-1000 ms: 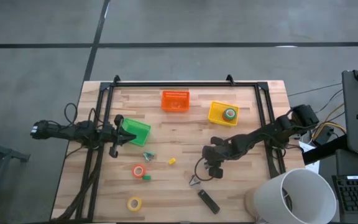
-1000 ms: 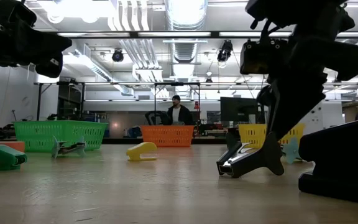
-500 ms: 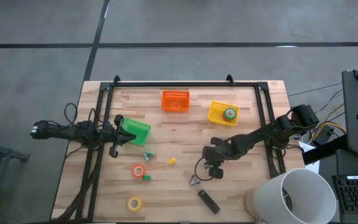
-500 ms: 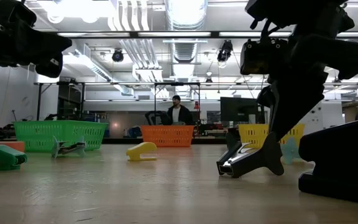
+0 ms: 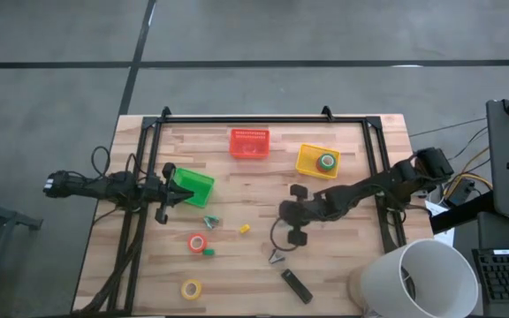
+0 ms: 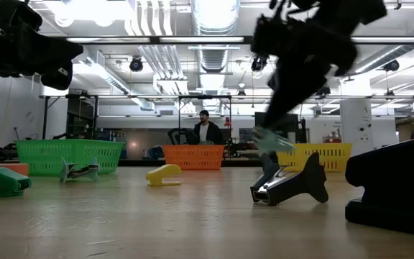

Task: Pick and place Stapler, Stapler remover, tape
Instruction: Put the right light blue staple remover into the orange basket

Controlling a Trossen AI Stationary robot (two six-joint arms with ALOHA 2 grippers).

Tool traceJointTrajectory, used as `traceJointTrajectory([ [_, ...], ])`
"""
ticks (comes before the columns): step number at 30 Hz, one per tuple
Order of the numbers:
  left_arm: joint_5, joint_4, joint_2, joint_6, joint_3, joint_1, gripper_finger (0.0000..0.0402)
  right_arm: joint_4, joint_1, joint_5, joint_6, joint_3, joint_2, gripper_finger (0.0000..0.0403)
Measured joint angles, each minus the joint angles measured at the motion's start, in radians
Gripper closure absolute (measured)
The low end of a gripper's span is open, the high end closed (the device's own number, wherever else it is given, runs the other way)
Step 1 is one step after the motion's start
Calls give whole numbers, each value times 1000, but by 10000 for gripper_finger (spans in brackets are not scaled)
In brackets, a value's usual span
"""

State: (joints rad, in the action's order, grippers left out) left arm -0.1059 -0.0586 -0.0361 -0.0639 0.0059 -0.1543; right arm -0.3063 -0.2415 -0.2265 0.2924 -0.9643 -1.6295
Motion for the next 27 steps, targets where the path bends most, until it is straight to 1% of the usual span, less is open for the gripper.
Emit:
traceJointTrajectory([
  [7, 0, 0, 0, 0, 0, 0, 376, 14, 80, -195, -171, -100, -1, 394],
  [10, 0, 0, 0, 0, 0, 0, 377, 49, 127, -244, -233, -126, -5, 394],
  [14, 0, 0, 0, 0, 0, 0, 378, 184, 203, -246, -312, -124, -5, 394],
  [18, 0, 0, 0, 0, 0, 0, 376, 266, 291, -245, -344, -124, -11, 394],
  [24, 0, 0, 0, 0, 0, 0, 378, 389, 406, -240, -341, -127, -66, 394],
  [27, 0, 0, 0, 0, 0, 0, 376, 423, 450, -237, -332, -127, -105, 394],
])
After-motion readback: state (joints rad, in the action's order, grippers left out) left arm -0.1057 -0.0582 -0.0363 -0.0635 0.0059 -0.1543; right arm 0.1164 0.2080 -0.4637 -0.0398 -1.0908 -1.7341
